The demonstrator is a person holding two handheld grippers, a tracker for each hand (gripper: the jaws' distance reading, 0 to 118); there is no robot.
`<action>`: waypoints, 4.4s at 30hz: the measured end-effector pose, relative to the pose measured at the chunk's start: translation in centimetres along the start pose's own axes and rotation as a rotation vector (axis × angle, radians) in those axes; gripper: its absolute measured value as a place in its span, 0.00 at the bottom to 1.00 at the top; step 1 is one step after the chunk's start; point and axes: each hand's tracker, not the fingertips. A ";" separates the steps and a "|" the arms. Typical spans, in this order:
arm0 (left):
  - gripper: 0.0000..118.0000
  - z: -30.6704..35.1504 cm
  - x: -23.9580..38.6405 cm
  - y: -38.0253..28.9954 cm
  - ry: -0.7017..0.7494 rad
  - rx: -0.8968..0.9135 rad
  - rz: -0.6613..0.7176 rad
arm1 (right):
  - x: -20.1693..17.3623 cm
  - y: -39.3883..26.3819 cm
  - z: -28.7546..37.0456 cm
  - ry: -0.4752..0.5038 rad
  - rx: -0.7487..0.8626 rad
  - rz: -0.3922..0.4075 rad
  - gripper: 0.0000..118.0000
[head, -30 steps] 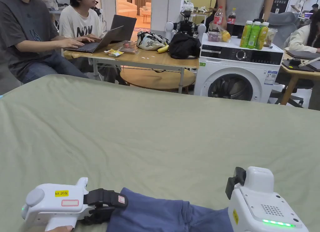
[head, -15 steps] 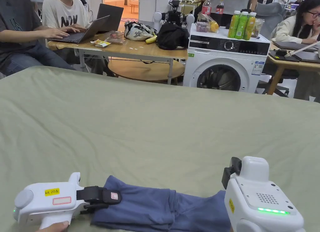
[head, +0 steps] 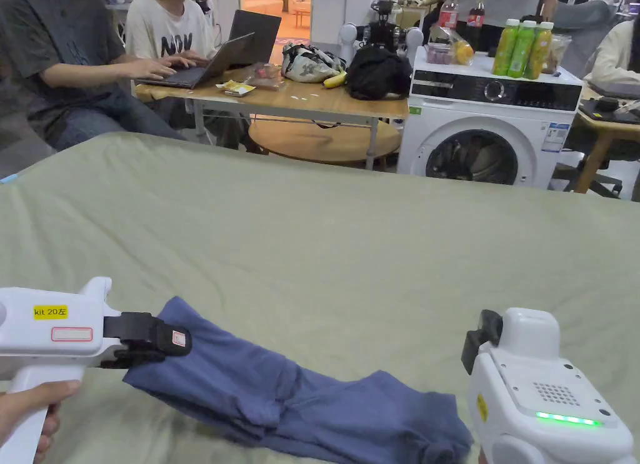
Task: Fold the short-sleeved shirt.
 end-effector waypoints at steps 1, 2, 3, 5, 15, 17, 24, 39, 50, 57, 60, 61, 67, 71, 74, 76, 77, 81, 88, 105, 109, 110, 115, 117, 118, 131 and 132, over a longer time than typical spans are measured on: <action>0.04 -0.2 1.1 -0.1 0.017 -0.011 -0.011 | -0.1 0.0 0.0 0.005 -0.003 -0.002 0.00; 0.04 -0.5 2.0 -0.2 0.024 -0.015 -0.018 | -0.1 0.0 -0.1 0.007 -0.005 -0.002 0.00; 0.04 -1.0 2.6 0.0 0.029 -0.018 -0.028 | -0.1 0.0 0.0 0.008 -0.006 -0.002 0.00; 0.04 -1.7 4.7 0.0 0.008 -0.031 -0.054 | -0.2 -0.1 0.1 0.007 -0.008 -0.001 0.00; 0.04 -10.0 13.8 -1.1 -0.003 -0.174 -0.169 | 1.2 0.0 0.9 -0.017 -0.011 0.010 0.00; 0.04 -12.5 14.9 -1.6 0.001 -0.218 -0.170 | 1.5 0.0 1.1 -0.025 -0.012 0.009 0.00; 0.04 -21.9 17.5 -4.4 0.089 -0.340 -0.213 | 2.9 -0.3 1.6 -0.054 -0.020 0.005 0.00; 0.48 -23.1 17.2 -5.8 -0.076 -0.390 -0.122 | 3.9 -0.9 1.9 -0.072 -0.036 -0.001 0.00; 0.01 -24.7 14.9 -6.2 -0.144 -0.420 -0.129 | 3.8 -0.9 1.8 -0.069 -0.038 -0.018 0.00; 0.00 -31.1 13.4 -10.8 -0.114 -0.451 -0.076 | 3.8 -1.0 1.7 -0.069 -0.042 -0.011 0.00; 0.00 -31.5 12.5 -11.6 -0.131 -0.405 -0.072 | 4.0 -1.1 1.7 -0.075 -0.041 -0.016 0.00; 0.00 -31.1 12.9 -11.6 -0.130 -0.399 -0.088 | 4.1 -1.1 1.8 -0.076 -0.038 -0.018 0.00; 0.00 -26.9 14.6 -9.6 -0.127 -0.301 -0.194 | 4.3 -1.0 1.8 -0.088 -0.029 -0.016 0.00; 0.00 -21.1 14.7 -7.6 -0.108 -0.109 -0.273 | 4.3 -0.9 1.6 -0.095 -0.015 -0.022 0.00; 0.00 -16.7 14.5 -7.2 0.027 0.097 -0.408 | 4.1 -0.8 1.1 -0.098 -0.004 -0.027 0.00; 0.00 -14.6 14.1 -7.3 0.118 0.211 -0.471 | 3.8 -0.7 0.8 -0.096 0.005 -0.026 0.00; 0.00 -13.7 13.9 -7.4 0.152 0.265 -0.493 | 3.6 -0.6 0.7 -0.097 0.009 -0.024 0.00; 0.00 -11.5 12.9 -8.4 0.296 0.481 -0.595 | 3.0 -0.2 0.5 -0.098 0.035 -0.018 0.00; 0.00 -10.1 11.6 -10.8 0.490 0.770 -0.720 | 2.3 1.2 1.2 -0.093 0.121 -0.013 0.00; 0.00 -8.4 10.4 -9.8 0.393 0.713 -0.655 | -1.6 -4.4 2.3 0.094 -0.276 0.060 0.00; 0.00 -8.1 9.8 -9.5 0.356 0.625 -0.604 | -2.5 -7.9 -1.4 0.070 -0.524 0.080 0.00; 0.00 -8.0 9.6 -9.2 0.340 0.575 -0.584 | -2.5 -8.6 -2.1 0.058 -0.567 0.067 0.00; 0.00 -7.6 7.6 -8.4 0.278 0.387 -0.469 | -2.3 -7.9 -2.3 0.060 -0.548 0.084 0.00; 0.15 -7.9 6.2 -7.1 0.216 0.258 -0.385 | -1.9 -7.9 -2.4 0.071 -0.553 0.080 0.00; 0.29 -8.1 5.3 -6.5 0.175 0.205 -0.333 | -1.8 -7.8 -2.2 0.078 -0.554 0.074 0.00; 0.66 -17.8 -2.4 -2.9 -0.243 -0.327 0.060 | -1.4 -7.9 -2.5 0.102 -0.557 0.060 0.00; 0.65 -18.6 -2.4 -2.9 -0.272 -0.342 0.073 | -1.3 -7.9 -2.5 0.102 -0.557 0.059 0.00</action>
